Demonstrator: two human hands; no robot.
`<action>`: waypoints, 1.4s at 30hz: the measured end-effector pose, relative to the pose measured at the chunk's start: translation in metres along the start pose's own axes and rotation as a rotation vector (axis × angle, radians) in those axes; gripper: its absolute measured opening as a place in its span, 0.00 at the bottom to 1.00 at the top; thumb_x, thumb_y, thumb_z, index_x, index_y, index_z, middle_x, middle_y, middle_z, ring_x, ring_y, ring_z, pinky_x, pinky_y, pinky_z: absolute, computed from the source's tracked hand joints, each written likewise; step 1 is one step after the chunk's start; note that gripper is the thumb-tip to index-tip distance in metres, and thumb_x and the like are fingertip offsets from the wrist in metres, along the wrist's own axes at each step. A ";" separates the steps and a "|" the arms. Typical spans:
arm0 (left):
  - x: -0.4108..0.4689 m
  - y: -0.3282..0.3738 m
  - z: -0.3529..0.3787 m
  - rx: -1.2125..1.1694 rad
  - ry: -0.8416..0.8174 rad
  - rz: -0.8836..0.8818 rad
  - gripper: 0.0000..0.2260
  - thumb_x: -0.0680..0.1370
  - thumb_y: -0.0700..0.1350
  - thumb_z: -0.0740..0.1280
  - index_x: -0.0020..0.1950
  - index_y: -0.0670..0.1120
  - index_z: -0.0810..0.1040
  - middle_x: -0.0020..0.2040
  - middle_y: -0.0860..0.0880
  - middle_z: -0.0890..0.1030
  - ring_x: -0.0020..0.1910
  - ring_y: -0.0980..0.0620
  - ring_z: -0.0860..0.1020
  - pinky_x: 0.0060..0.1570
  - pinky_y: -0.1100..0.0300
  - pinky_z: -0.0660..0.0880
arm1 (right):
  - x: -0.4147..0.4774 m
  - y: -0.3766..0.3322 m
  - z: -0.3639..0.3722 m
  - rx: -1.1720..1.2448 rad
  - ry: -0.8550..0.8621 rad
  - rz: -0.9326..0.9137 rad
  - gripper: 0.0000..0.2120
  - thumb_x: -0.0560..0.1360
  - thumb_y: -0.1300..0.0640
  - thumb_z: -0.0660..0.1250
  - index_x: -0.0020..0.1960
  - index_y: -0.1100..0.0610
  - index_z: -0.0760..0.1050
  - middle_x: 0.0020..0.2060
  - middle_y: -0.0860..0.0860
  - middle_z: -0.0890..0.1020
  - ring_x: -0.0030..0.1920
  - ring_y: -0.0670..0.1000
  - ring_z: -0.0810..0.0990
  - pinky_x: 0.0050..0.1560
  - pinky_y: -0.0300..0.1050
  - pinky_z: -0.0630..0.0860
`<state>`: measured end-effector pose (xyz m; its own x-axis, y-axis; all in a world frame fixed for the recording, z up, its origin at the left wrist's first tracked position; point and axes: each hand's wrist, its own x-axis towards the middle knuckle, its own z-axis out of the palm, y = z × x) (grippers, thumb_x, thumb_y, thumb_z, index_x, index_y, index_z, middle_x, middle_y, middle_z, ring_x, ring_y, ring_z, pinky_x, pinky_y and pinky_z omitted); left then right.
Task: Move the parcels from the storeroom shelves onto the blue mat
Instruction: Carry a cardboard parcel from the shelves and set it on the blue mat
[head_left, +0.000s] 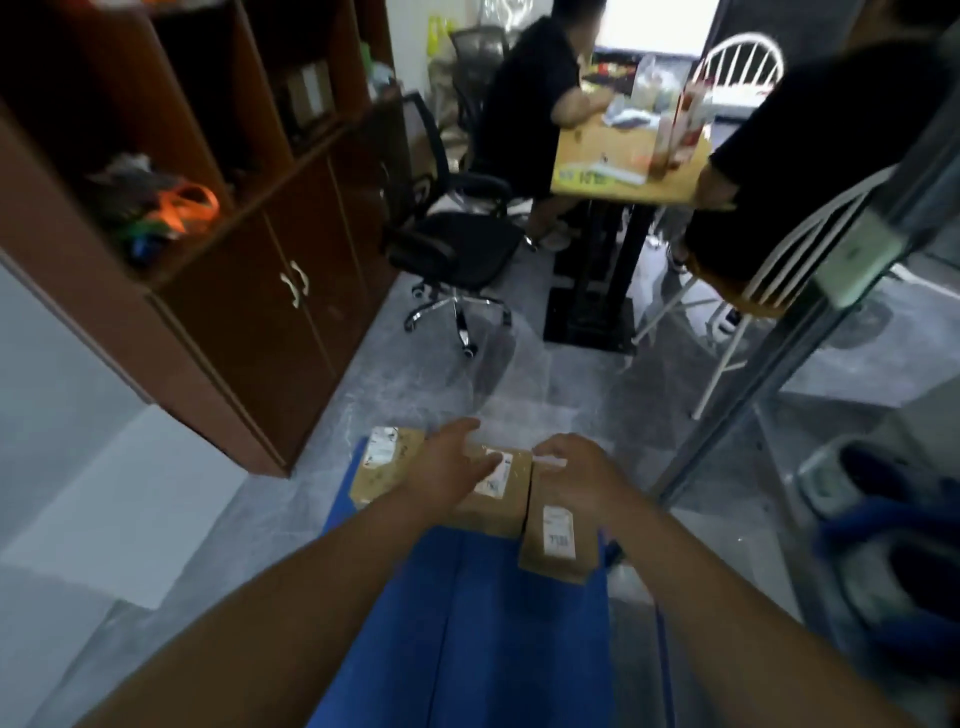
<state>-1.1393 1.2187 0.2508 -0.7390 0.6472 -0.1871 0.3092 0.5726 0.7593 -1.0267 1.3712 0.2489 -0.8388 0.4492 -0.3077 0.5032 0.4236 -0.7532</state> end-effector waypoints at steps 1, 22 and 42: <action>-0.013 0.013 -0.018 -0.032 0.083 0.022 0.25 0.76 0.48 0.71 0.71 0.44 0.71 0.68 0.46 0.74 0.65 0.49 0.72 0.59 0.67 0.65 | -0.012 -0.017 -0.014 -0.021 0.027 -0.023 0.16 0.74 0.64 0.69 0.61 0.57 0.75 0.62 0.54 0.74 0.62 0.51 0.73 0.52 0.32 0.66; -0.104 0.113 -0.176 0.281 -0.330 0.691 0.29 0.76 0.51 0.70 0.74 0.48 0.65 0.73 0.48 0.67 0.69 0.49 0.68 0.65 0.59 0.66 | -0.219 -0.192 -0.032 -0.371 0.398 0.152 0.22 0.74 0.56 0.71 0.66 0.57 0.72 0.61 0.52 0.76 0.58 0.51 0.76 0.47 0.32 0.69; -0.494 0.138 -0.044 0.464 -0.809 1.464 0.30 0.74 0.53 0.71 0.74 0.49 0.65 0.72 0.50 0.68 0.70 0.49 0.68 0.69 0.52 0.67 | -0.669 -0.176 0.158 -0.236 0.858 0.824 0.25 0.76 0.55 0.68 0.71 0.57 0.67 0.67 0.56 0.73 0.66 0.57 0.73 0.66 0.49 0.69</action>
<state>-0.7575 0.9558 0.4754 0.7043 0.7046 0.0868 0.6334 -0.6789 0.3713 -0.5867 0.8714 0.4954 0.1160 0.9890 -0.0923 0.9218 -0.1418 -0.3608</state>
